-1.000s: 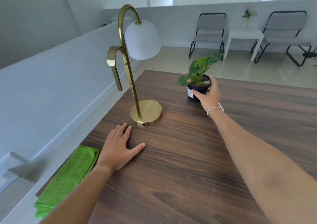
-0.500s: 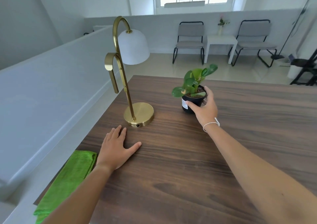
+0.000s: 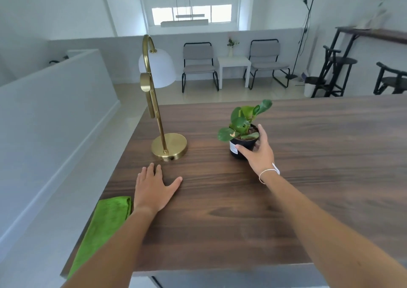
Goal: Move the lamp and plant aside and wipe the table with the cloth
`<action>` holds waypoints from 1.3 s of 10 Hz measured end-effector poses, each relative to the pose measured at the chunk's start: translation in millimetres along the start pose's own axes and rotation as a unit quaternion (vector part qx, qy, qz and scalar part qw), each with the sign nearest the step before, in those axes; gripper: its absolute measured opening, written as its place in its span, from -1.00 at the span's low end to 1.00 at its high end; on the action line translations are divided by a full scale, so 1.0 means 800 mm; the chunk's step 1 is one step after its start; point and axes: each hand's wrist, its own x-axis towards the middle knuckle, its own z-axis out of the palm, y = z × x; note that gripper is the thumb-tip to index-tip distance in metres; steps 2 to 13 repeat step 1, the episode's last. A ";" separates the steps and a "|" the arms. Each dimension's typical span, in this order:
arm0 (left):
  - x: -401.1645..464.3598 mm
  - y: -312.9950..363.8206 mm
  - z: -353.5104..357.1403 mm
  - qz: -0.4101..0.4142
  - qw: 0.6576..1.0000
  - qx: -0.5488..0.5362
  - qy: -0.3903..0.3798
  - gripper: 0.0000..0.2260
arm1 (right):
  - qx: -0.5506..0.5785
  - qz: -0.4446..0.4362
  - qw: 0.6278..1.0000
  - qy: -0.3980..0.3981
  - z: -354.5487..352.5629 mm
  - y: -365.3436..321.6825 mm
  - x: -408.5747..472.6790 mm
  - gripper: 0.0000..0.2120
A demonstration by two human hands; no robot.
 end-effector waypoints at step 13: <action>0.005 -0.001 0.001 -0.002 1.000 0.005 0.000 -0.20 | -0.005 0.007 1.000 0.012 -0.001 -0.004 -0.009 -0.06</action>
